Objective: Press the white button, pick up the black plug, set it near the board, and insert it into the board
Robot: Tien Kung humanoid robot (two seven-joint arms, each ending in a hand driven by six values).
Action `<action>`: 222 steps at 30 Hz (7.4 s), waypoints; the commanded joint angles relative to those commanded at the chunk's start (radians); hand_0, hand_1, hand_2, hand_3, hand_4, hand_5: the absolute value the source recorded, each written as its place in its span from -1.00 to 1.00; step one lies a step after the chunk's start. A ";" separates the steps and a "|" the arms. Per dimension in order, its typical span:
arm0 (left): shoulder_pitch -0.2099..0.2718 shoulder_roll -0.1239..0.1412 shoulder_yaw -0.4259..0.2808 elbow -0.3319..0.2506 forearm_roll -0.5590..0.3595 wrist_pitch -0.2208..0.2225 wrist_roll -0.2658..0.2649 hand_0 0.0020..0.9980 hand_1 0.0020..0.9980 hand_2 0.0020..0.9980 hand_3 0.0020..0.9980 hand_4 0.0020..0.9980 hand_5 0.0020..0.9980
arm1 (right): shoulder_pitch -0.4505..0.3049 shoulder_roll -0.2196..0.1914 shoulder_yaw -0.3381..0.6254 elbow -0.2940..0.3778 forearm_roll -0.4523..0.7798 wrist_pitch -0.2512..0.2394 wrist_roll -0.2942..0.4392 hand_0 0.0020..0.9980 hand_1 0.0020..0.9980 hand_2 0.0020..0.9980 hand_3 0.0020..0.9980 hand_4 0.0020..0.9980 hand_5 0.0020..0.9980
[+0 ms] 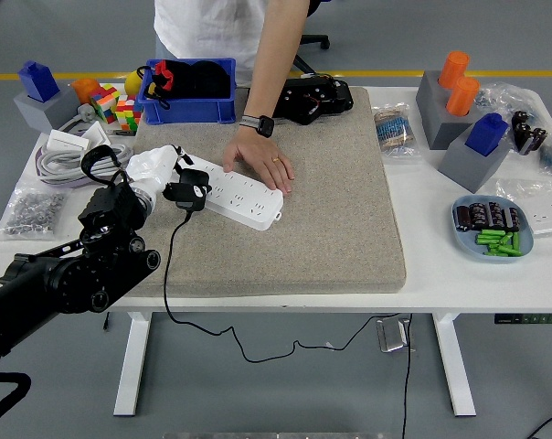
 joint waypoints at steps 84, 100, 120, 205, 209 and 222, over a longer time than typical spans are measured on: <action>-0.030 0.007 0.085 0.062 0.026 0.061 -0.060 -0.34 -0.36 -0.40 0.12 0.55 -1.00 | 0.001 0.000 -0.004 0.000 0.009 -0.009 0.013 0.59 0.54 0.60 0.55 0.61 0.19; -0.034 0.009 0.091 0.075 0.027 0.043 -0.036 -0.32 -0.30 -0.36 0.14 0.51 -1.00 | 0.003 0.000 -0.003 0.000 0.009 -0.009 0.013 0.59 0.54 0.60 0.55 0.60 0.18; -0.030 0.006 0.076 0.066 0.001 0.049 -0.078 0.68 0.72 0.61 0.61 0.90 -0.20 | 0.002 0.002 -0.002 -0.001 0.009 -0.009 0.013 0.59 0.54 0.60 0.55 0.60 0.18; 0.089 0.114 0.089 -0.074 0.070 0.093 -0.300 0.90 0.88 0.71 0.63 0.64 0.26 | -0.006 -0.004 0.052 0.005 -0.021 -0.013 0.024 0.59 0.53 0.59 0.55 0.60 0.17; 0.079 0.107 0.109 -0.050 0.055 0.086 -0.293 0.89 0.88 0.70 0.62 0.63 0.25 | -0.004 -0.004 0.049 0.006 -0.020 -0.013 0.024 0.59 0.53 0.59 0.55 0.60 0.17; 0.108 0.125 0.094 -0.059 0.016 0.083 -0.288 0.76 0.78 0.62 0.57 0.63 0.25 | -0.006 -0.003 0.054 0.006 -0.023 -0.013 0.024 0.59 0.53 0.58 0.55 0.60 0.17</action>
